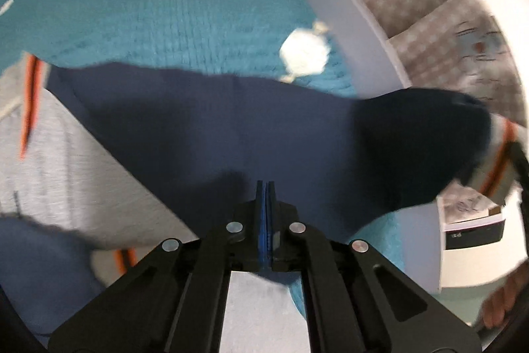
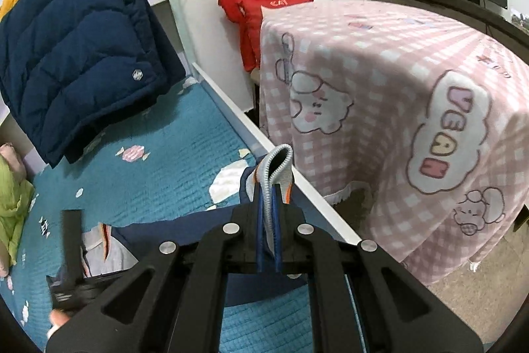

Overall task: Fold large clothes
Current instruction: 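Lift and carry the sleeve across the jacket front with the right tool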

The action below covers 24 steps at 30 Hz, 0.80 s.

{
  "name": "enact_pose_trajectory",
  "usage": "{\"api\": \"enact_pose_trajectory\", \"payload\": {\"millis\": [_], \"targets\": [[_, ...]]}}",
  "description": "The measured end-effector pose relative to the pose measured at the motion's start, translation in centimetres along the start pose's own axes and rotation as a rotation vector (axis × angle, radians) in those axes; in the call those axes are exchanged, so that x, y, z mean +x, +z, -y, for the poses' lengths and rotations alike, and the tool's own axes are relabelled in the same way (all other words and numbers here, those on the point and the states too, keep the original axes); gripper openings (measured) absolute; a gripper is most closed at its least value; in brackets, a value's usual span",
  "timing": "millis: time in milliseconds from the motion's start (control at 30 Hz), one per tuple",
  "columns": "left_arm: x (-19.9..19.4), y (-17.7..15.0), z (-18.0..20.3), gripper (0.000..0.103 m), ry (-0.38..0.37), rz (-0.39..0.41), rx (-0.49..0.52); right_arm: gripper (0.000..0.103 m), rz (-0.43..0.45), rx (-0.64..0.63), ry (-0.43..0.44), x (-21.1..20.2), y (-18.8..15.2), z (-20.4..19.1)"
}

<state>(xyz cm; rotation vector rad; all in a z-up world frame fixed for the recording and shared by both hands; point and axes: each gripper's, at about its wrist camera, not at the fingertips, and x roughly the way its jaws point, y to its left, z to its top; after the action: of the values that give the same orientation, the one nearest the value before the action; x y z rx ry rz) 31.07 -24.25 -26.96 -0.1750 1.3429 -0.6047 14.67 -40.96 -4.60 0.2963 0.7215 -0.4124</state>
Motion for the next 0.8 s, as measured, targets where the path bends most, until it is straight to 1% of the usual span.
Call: {"api": "enact_pose_trajectory", "payload": {"millis": [33, 67, 100, 133, 167, 200, 333, 433, 500, 667, 800], "targets": [[1.0, -0.1, -0.3, 0.0, 0.027, -0.023, -0.01, 0.005, -0.006, 0.001, 0.004, 0.3, 0.0, -0.1], [2.3, -0.2, -0.7, 0.0, 0.074, -0.048, -0.017, 0.005, -0.015, 0.006, 0.018, 0.5, 0.1, -0.2], [3.3, -0.6, -1.1, 0.0, 0.079, -0.049, -0.024, 0.005, -0.023, 0.018, 0.051, 0.5, 0.1, -0.3], [3.3, -0.9, -1.2, 0.0, 0.069, -0.022, -0.027, 0.005, -0.023, 0.019, 0.079, 0.4, 0.2, -0.6], [3.2, -1.0, -1.3, 0.0, 0.061, -0.012, -0.03, 0.005, -0.019, 0.008, 0.107, 0.2, 0.2, -1.1], [3.2, -1.1, -1.5, 0.0, 0.052, -0.009, -0.038, 0.005, -0.015, -0.004, 0.123, -0.1, 0.3, -1.5], [3.3, -0.7, -1.9, 0.001, 0.032, -0.024, -0.059, 0.005, -0.022, -0.023, 0.257, -1.3, 1.0, -4.4], [3.2, -0.5, -1.7, 0.001, 0.038, -0.021, -0.052, 0.005, -0.029, -0.051, 0.346, -2.6, 1.3, -7.2], [3.1, -0.6, -1.9, 0.001, 0.027, -0.013, -0.063, 0.005, -0.042, -0.067, 0.406, -3.4, 1.3, -9.3], [2.8, -0.8, -2.6, 0.001, -0.007, -0.014, -0.087, 0.005, -0.076, -0.118, 0.473, -4.5, 0.7, -14.1], [1.5, -1.3, -2.9, 0.0, -0.025, -0.032, -0.095, 0.005, -0.113, -0.153, 0.492, -4.6, -0.4, -16.9]]}}
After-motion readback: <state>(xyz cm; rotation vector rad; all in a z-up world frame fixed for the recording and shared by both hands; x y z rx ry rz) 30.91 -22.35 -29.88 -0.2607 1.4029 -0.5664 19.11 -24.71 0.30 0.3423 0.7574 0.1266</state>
